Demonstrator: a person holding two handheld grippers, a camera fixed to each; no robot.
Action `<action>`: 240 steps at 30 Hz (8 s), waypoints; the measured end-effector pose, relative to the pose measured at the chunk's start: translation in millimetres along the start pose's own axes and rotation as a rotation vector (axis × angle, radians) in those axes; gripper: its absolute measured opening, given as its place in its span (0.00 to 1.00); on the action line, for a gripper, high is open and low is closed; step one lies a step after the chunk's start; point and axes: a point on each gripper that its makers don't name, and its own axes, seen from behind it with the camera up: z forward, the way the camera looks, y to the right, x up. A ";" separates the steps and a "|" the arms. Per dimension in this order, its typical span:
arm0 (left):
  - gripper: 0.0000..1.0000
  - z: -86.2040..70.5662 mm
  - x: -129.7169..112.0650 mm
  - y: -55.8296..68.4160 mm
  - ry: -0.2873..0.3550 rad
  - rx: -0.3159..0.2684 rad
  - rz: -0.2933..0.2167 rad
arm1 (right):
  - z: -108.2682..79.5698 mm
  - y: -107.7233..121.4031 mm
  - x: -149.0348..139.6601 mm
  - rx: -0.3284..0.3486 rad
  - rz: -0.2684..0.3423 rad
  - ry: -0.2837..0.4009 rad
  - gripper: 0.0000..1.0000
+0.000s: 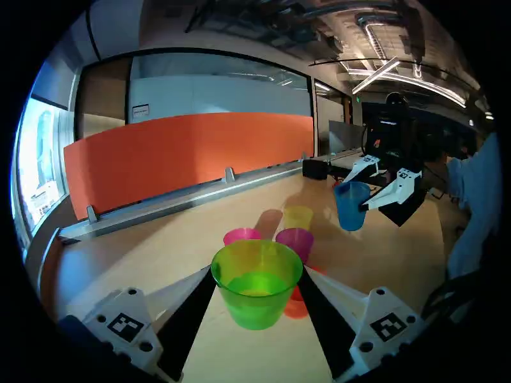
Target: Pour water
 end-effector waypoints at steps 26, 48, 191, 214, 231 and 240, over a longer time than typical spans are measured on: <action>0.89 16.8 -76.3 9.3 -0.193 -0.029 -0.002 | 5.4 -5.5 -43.2 0.023 0.008 -0.094 0.93; 0.90 16.6 -90.7 7.4 -0.209 -0.031 -0.039 | 12.9 -3.6 -48.8 0.017 0.003 -0.109 0.93; 0.98 -105.3 0.4 -67.0 0.194 0.558 -0.067 | -158.6 69.3 -14.3 -0.852 0.171 0.354 1.00; 0.98 -108.1 13.6 -72.9 0.273 0.684 -0.085 | -177.1 79.3 7.2 -1.013 0.169 0.449 1.00; 0.98 -95.0 -12.8 -79.4 0.303 0.706 -0.091 | -178.2 73.0 -0.3 -0.999 0.270 0.495 0.99; 0.98 -86.7 -19.1 -81.7 0.311 0.702 -0.072 | -178.0 71.1 -2.5 -1.008 0.262 0.481 0.99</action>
